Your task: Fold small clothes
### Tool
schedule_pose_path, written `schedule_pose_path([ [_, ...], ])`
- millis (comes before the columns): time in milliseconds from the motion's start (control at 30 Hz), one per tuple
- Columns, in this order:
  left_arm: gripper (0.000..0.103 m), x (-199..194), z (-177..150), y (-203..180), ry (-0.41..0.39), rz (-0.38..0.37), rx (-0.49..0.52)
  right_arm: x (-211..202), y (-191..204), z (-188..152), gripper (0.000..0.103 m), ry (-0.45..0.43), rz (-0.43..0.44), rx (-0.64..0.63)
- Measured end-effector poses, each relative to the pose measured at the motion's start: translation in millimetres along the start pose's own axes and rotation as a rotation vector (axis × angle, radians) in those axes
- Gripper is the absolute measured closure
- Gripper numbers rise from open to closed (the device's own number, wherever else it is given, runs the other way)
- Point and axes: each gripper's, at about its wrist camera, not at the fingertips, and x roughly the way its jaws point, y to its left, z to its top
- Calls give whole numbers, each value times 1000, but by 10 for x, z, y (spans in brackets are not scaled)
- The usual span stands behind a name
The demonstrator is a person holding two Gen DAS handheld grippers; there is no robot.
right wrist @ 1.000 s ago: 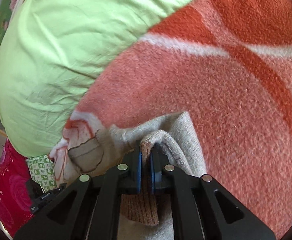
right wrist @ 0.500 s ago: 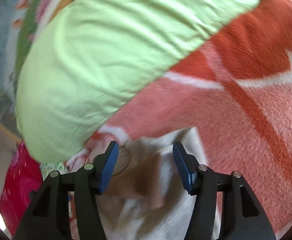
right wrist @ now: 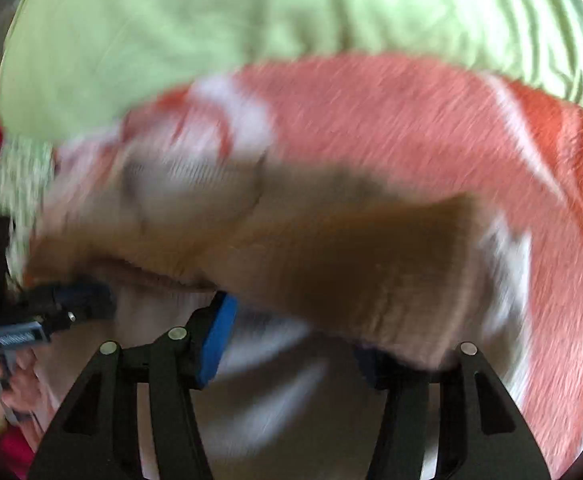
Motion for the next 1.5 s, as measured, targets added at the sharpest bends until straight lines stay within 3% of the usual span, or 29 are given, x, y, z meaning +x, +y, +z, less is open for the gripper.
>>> schedule_pose_path([
  [67,70,-97,144,118,-58,80,-31,-70,-140,141,46,-59,-10,69],
  [167,65,-219,241,368,-104,128,-118,-135,-401,229,46,-97,-61,186],
  [267,61,-402,169,527,-132,121,-185,-249,-488,118,46,-105,11,246],
  [333,52,-541,29,513,-145,129,-201,-398,-446,-13,46,-121,41,232],
  [400,52,-678,-179,502,-152,126,-210,-504,-379,-141,46,-118,73,219],
  [533,52,-918,-726,432,-123,60,-227,-728,-294,-593,46,-88,126,202],
  [700,52,-879,-1232,274,-58,21,-208,-894,-159,-1106,46,-24,145,151],
  [767,52,-841,-1398,310,-25,36,-216,-907,-148,-1239,46,5,112,128],
  [900,62,-784,-1612,404,6,107,-204,-839,-356,-1463,46,77,-104,135],
  [1000,60,-883,-1664,430,10,124,-222,-909,-534,-1562,48,70,-96,194],
  [1067,53,-1000,-1708,471,5,132,-257,-1008,-517,-1564,48,61,-150,186],
  [1100,45,-1076,-1750,500,3,131,-281,-1050,-512,-1566,47,53,-148,193],
  [1300,29,-1375,-2111,722,7,111,-447,-1362,-370,-1654,46,-27,-50,246],
  [1500,29,-1325,-2299,858,12,42,-583,-1440,-97,-1774,46,-13,-2,219],
])
